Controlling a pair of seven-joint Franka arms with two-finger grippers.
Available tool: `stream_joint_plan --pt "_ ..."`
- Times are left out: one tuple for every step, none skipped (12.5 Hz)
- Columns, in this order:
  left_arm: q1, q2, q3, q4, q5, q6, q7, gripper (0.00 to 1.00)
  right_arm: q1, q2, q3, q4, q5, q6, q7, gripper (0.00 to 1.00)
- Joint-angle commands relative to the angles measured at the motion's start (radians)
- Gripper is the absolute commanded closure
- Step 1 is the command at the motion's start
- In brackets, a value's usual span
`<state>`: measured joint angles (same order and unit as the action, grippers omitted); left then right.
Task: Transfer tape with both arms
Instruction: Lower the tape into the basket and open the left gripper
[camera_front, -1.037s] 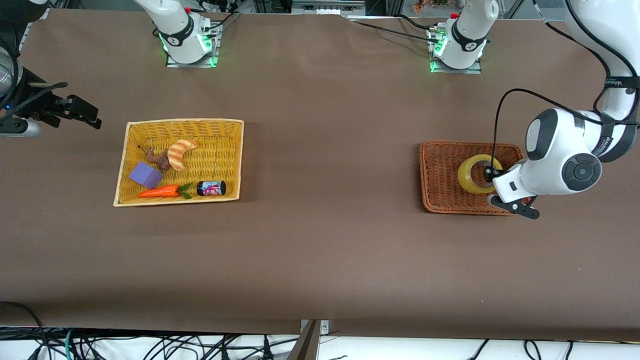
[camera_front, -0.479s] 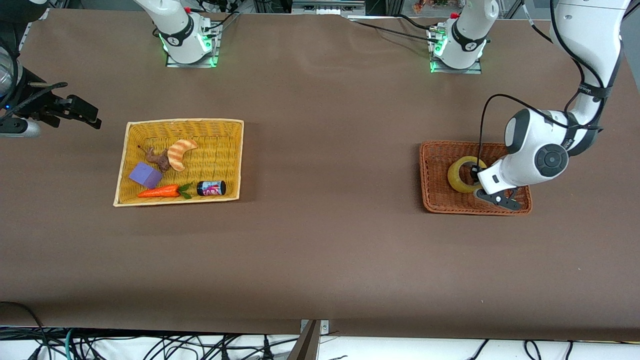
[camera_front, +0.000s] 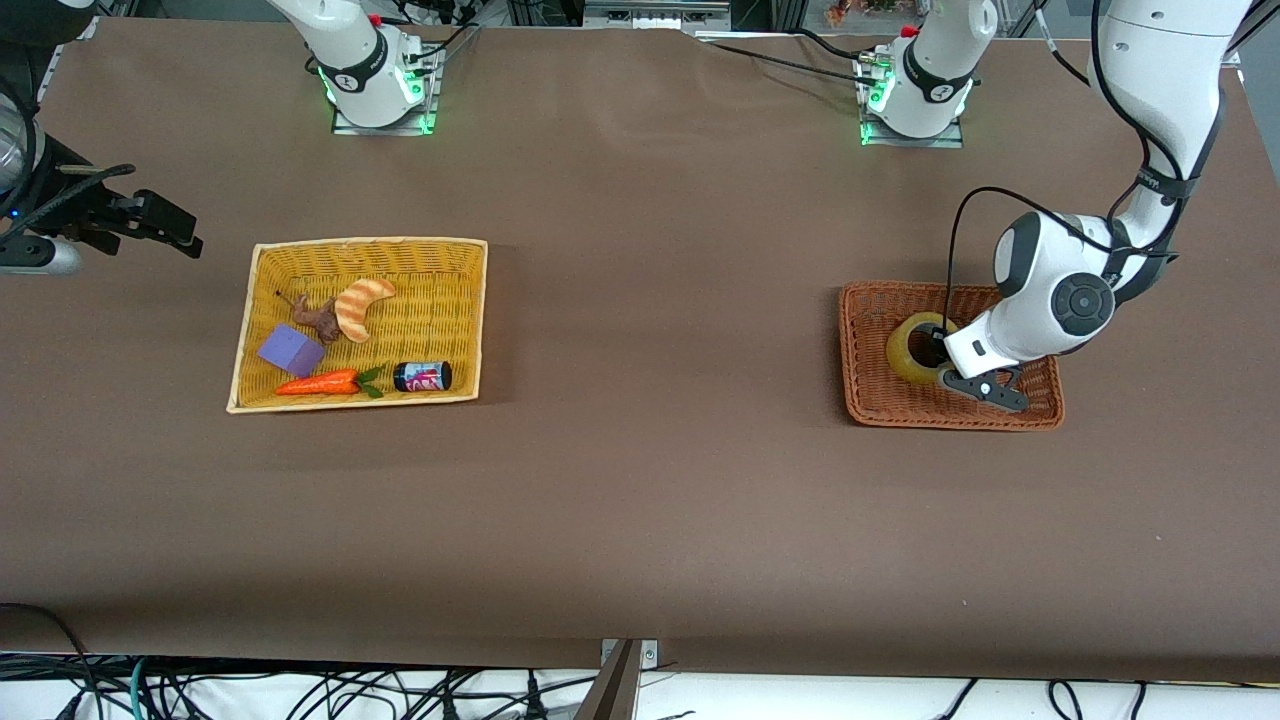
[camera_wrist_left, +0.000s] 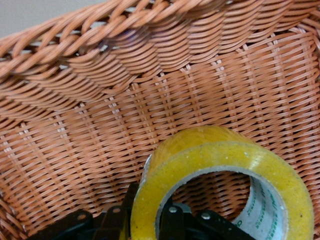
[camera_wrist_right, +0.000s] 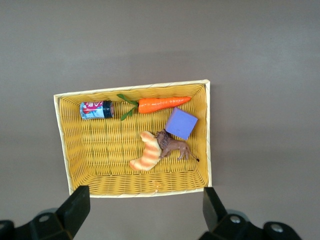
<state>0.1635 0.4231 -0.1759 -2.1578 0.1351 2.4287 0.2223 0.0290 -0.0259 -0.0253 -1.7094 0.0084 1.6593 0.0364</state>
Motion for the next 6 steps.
stream_joint_plan --pt "-0.012 0.029 0.023 -0.001 -0.015 0.05 -0.004 1.0 -0.015 0.006 0.01 0.025 0.018 -0.023 -0.001 0.0" --pt "-0.012 0.028 0.021 0.003 -0.014 0.044 -0.004 0.94 -0.015 0.008 0.01 0.025 0.018 -0.023 -0.001 0.0" --pt "-0.012 0.019 0.019 0.006 -0.015 0.035 -0.006 0.41 -0.015 0.008 0.01 0.025 0.018 -0.023 -0.001 0.0" --pt "-0.012 0.005 0.016 0.016 -0.019 0.02 -0.012 0.17 -0.015 0.006 0.01 0.025 0.018 -0.023 -0.001 0.0" --pt "-0.012 -0.004 0.013 0.047 -0.029 -0.056 -0.012 0.06 -0.015 0.006 0.01 0.025 0.018 -0.023 -0.001 0.0" --pt "-0.016 -0.013 0.01 0.091 -0.032 -0.147 -0.011 0.0 -0.015 0.006 0.01 0.024 0.018 -0.024 -0.001 0.0"
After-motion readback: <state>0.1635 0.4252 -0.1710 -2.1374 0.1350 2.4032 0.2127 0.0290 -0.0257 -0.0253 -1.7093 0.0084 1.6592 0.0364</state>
